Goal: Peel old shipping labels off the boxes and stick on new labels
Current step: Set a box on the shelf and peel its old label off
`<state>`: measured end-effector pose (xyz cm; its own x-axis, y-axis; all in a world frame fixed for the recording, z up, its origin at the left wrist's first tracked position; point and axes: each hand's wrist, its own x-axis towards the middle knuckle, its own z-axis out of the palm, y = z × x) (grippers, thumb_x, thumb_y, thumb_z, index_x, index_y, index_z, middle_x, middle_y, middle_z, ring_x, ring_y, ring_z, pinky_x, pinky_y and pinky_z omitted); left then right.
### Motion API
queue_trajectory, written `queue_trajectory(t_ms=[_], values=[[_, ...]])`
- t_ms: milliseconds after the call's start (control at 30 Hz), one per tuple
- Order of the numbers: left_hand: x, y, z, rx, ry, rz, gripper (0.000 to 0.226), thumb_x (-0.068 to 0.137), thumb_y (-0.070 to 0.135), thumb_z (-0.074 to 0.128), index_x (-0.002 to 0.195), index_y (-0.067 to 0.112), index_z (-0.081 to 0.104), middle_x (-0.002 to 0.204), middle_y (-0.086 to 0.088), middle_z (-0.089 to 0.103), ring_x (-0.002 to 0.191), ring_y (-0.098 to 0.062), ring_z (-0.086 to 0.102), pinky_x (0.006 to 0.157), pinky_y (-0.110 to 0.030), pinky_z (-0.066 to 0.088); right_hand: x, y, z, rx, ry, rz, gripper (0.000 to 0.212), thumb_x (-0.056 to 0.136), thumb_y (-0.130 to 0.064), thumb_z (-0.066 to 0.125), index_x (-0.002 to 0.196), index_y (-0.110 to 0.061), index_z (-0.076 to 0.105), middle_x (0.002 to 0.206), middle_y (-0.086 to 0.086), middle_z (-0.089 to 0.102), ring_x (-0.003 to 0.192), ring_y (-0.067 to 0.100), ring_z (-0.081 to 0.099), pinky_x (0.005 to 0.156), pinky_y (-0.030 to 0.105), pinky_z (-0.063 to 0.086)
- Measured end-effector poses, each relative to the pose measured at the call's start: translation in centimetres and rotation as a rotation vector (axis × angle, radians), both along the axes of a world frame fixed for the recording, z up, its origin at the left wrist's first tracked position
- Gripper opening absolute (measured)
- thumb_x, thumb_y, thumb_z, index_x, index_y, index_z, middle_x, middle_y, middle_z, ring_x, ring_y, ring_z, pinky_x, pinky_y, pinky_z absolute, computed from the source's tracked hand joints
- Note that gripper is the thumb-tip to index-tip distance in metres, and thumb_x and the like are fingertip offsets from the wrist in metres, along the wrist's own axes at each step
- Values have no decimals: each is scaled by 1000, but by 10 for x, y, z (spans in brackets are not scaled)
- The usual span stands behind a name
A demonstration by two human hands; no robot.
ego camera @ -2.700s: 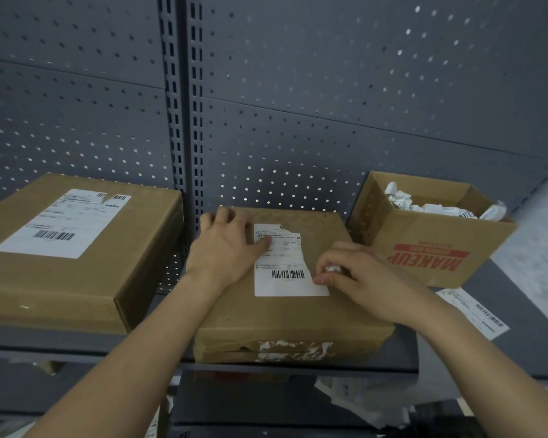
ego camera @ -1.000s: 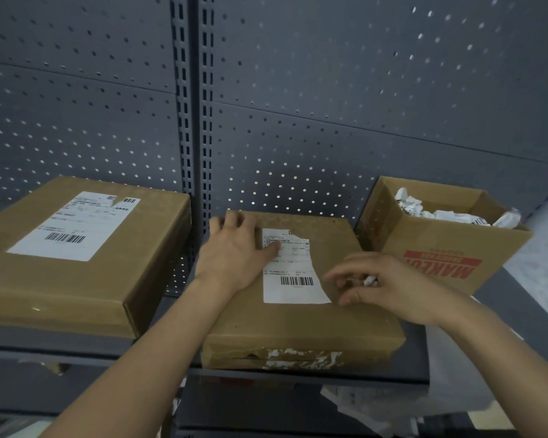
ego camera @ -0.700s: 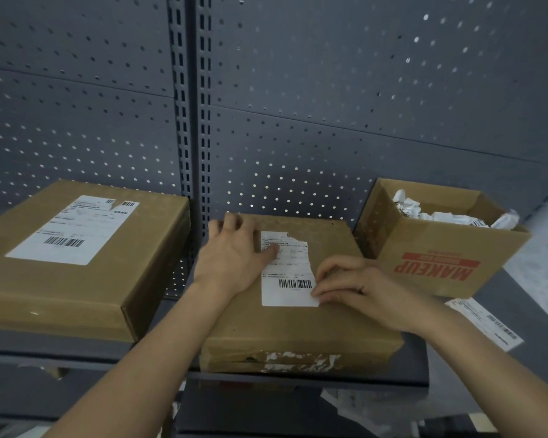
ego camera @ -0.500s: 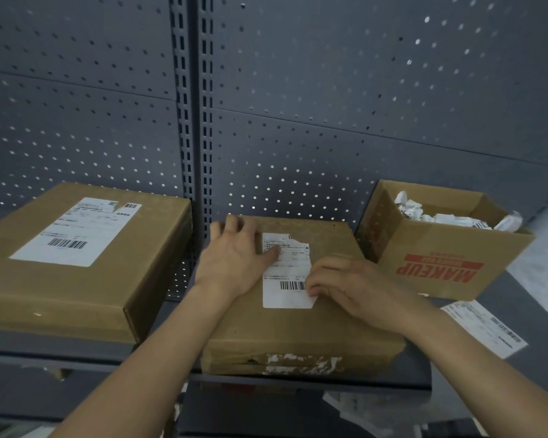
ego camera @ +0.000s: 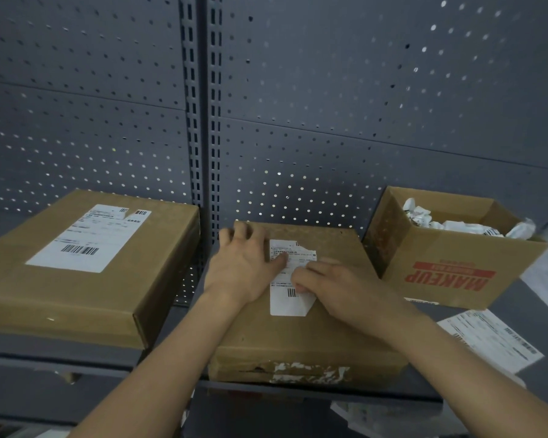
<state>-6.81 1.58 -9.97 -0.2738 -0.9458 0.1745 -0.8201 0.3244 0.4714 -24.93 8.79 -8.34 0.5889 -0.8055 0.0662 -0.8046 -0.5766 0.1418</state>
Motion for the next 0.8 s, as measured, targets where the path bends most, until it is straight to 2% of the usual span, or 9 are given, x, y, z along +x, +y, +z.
queue_trajectory(t_ms=[100,167,267,333,433,600,667,700,800], values=[[1,0,1,20,14,-2,58,89,61,53,136,27,45,138,-1,39,133,-26,23,96,-43,43,2,-1,8,92,-146,-111,13,105,-29,38,104,-29,51,101,-10,53,96,10,44,80,39,49],[1,0,1,29,33,-9,56,91,57,54,137,25,46,139,-2,39,133,-27,23,99,-43,41,1,-3,14,171,-232,-145,14,105,-27,40,102,-30,53,101,-15,51,92,4,42,82,35,48],[1,-1,1,42,73,-13,46,96,41,51,138,22,48,140,-4,39,130,-30,25,104,-41,37,5,-7,18,239,-324,-175,14,104,-25,42,99,-28,54,109,-11,64,86,-5,47,79,28,47],[2,-4,-2,37,84,-17,42,97,30,47,138,22,50,140,-6,41,128,-32,28,106,-38,33,9,-12,18,226,-353,-180,15,104,-25,43,94,-32,51,99,-15,63,85,-5,50,75,30,49],[5,-7,-5,39,116,-31,43,94,24,46,137,24,53,139,-3,44,127,-32,31,105,-32,27,15,-16,20,221,-422,-218,18,104,-22,42,91,-34,47,79,-24,49,78,-11,53,65,21,42],[5,-3,-4,33,98,-30,46,94,21,46,140,23,50,139,-4,42,124,-32,29,103,-38,36,17,-18,26,176,-536,-275,19,105,-32,41,89,-31,51,66,-14,57,64,3,59,60,24,46],[3,-1,-3,28,89,-23,44,96,24,45,140,23,49,138,-4,42,123,-31,29,101,-41,39,13,-17,29,344,-710,-291,21,105,-32,41,91,-26,55,68,-6,61,57,10,61,62,35,52],[3,-1,-2,30,85,-21,43,97,25,44,140,23,48,139,-4,42,124,-31,28,100,-43,40,10,-17,30,440,-790,-287,20,104,-31,42,97,-24,59,68,-2,61,57,15,61,61,36,51],[2,0,-1,27,95,-12,41,99,26,41,139,24,49,139,-3,42,124,-30,27,97,-44,42,-1,-16,36,569,-838,-242,26,101,-37,43,116,-33,64,66,4,57,59,14,57,64,22,46]])
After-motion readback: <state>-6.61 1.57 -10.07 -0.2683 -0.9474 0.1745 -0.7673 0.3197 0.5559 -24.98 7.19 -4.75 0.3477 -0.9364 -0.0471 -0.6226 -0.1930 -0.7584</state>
